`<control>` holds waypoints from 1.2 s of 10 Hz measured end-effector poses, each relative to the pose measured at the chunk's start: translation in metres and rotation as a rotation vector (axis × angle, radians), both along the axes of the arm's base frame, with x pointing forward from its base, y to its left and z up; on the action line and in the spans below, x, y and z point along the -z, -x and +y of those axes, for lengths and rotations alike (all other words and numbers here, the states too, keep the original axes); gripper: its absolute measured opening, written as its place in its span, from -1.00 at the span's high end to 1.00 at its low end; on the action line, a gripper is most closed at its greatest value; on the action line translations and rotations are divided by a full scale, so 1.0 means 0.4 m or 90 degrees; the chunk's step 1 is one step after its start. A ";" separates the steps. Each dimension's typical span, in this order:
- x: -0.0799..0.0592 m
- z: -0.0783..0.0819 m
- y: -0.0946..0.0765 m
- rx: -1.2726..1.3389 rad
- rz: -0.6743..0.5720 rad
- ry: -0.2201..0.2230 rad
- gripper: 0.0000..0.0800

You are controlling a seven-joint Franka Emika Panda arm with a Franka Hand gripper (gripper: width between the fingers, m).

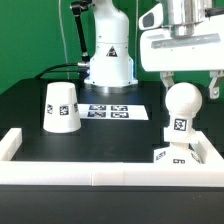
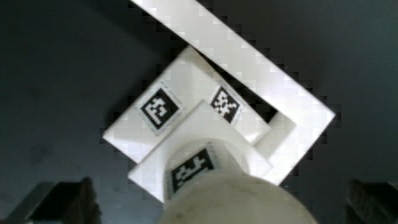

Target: Assemble lamp

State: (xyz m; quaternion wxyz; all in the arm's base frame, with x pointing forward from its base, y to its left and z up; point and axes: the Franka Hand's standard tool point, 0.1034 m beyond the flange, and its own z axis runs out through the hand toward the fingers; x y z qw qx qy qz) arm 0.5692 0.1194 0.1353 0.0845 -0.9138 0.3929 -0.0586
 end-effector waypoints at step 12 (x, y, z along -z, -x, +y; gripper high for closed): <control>0.043 -0.133 0.087 -0.361 -0.025 0.074 -0.75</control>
Offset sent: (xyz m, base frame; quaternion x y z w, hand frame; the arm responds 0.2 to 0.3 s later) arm 0.0000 0.0000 0.0000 0.0000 0.0000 0.0000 1.0000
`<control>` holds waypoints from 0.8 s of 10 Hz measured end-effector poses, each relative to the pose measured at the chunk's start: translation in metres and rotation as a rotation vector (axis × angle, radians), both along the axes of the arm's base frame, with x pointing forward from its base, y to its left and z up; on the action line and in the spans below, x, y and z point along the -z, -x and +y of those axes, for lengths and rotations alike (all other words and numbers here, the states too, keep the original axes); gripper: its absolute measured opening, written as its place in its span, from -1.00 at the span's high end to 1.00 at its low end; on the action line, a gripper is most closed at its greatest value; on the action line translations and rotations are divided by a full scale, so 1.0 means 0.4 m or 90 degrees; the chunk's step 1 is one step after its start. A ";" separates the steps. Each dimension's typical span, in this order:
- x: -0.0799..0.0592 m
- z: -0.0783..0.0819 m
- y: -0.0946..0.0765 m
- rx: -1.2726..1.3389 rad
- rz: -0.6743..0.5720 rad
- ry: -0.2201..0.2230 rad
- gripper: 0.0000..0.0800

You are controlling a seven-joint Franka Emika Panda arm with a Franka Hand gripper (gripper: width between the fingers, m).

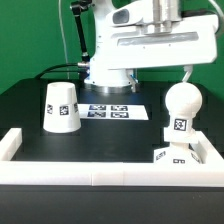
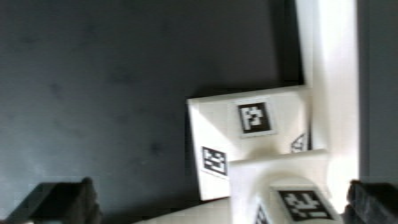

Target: Assemble lamp

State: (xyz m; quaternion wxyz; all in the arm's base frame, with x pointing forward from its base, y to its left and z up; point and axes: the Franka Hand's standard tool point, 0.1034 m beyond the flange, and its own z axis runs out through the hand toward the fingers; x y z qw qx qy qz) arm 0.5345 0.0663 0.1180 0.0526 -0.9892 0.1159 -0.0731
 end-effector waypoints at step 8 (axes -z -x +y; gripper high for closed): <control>-0.013 -0.336 0.101 -0.037 0.003 0.035 -0.75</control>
Offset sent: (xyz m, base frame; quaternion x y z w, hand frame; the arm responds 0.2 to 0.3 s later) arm -0.0374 -0.0805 -0.0026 -0.0008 -0.0052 -0.0250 0.9997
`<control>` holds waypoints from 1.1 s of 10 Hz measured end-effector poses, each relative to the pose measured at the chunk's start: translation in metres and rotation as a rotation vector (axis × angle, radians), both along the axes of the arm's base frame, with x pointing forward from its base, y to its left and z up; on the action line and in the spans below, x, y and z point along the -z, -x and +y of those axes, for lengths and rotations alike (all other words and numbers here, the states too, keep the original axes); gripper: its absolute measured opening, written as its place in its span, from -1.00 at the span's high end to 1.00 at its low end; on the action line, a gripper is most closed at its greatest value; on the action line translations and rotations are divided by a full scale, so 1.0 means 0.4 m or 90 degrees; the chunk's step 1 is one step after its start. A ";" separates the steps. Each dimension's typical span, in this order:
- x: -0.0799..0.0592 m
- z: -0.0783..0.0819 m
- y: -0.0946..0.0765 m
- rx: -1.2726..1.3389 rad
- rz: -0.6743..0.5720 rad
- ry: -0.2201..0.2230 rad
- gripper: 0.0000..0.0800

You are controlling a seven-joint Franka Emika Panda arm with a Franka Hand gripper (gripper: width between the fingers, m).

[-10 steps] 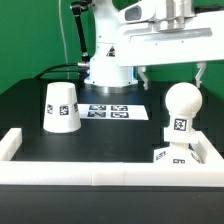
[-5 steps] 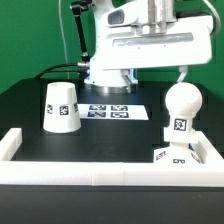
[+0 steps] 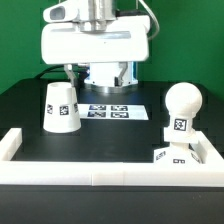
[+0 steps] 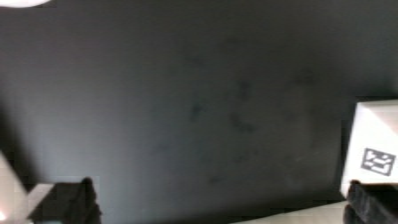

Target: Assemble lamp

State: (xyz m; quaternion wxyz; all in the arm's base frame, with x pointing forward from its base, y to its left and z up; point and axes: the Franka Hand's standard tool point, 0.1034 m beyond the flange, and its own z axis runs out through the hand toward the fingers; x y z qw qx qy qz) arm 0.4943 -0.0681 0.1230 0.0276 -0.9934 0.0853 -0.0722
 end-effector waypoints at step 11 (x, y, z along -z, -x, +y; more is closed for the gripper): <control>0.018 -0.057 0.219 0.034 0.030 -0.006 -0.75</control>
Offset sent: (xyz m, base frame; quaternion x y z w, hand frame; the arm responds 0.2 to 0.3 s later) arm 0.0000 0.0000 0.0000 0.0000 0.0000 0.0000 1.0000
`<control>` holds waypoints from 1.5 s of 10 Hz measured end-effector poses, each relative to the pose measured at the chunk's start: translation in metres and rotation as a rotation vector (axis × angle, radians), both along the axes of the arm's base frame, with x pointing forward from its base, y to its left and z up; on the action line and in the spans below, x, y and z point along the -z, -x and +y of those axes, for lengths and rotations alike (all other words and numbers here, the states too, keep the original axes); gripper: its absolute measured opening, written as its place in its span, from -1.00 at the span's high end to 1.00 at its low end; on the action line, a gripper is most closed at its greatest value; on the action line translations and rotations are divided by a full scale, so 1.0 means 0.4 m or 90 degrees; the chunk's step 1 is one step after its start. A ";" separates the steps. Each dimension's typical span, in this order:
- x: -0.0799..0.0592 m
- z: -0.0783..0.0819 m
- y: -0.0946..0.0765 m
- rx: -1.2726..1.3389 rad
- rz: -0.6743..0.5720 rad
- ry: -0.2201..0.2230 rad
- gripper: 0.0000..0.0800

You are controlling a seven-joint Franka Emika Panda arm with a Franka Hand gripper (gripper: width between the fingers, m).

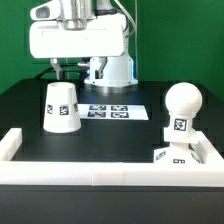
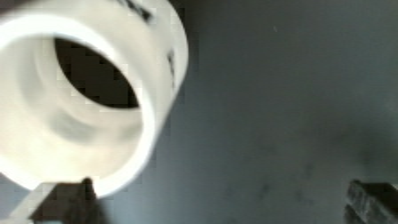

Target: Assemble lamp

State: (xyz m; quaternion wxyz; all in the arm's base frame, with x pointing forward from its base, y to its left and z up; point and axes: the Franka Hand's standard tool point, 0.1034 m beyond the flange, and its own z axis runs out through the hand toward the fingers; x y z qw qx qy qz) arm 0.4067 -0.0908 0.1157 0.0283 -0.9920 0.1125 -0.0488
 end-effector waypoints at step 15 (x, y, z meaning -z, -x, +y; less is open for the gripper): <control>0.085 -0.017 0.014 -0.039 0.022 0.020 0.02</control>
Offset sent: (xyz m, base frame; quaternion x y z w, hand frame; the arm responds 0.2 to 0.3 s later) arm 0.0159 -0.0013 -0.0052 0.0010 0.0100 -0.0242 0.9997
